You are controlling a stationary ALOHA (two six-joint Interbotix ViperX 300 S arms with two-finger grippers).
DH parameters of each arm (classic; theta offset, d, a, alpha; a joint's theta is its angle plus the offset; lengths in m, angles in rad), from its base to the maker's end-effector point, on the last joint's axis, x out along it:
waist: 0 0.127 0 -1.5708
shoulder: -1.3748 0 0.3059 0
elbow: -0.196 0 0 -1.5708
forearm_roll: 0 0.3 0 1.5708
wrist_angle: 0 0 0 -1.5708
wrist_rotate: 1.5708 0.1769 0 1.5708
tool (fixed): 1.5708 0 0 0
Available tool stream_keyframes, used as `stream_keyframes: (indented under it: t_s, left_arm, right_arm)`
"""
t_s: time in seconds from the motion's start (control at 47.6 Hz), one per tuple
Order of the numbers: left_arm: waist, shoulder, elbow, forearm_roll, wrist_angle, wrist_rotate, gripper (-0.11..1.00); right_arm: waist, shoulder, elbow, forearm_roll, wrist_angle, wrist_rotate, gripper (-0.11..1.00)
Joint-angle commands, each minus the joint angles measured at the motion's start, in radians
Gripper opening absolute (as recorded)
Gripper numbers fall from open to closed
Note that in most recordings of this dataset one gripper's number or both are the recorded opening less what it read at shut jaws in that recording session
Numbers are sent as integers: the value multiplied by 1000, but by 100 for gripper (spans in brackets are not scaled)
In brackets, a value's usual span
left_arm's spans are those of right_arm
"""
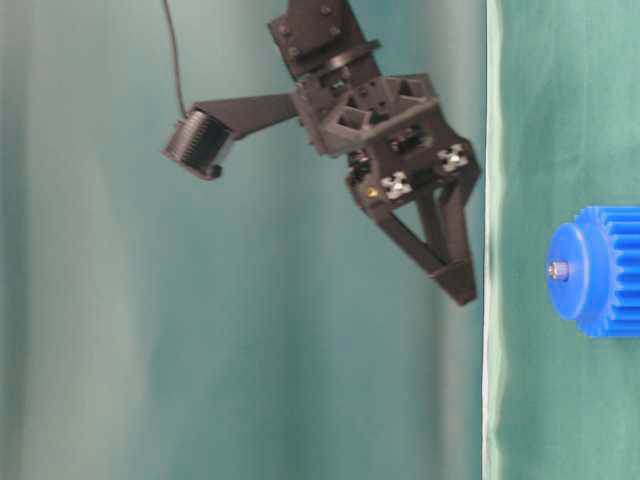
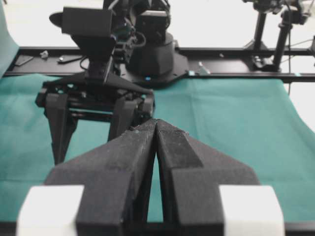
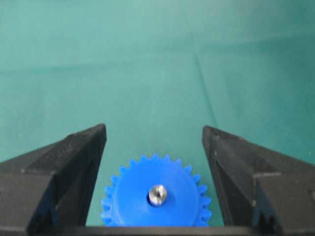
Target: Insert the shaft placed at a random location into the center hole of the medium gear at another random location.
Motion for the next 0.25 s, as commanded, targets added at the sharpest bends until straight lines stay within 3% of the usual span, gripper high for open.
stream_keyframes:
  t_s: [0.0, 0.231]
  left_arm:
    - [-3, 8, -20, 2, -5, -2, 0]
    - [-3, 8, -20, 2, -5, -3, 0]
  right_arm:
    - [2, -29, -9, 2, 2, -3, 82]
    - [2, -55, 29, 2, 0, -2, 82]
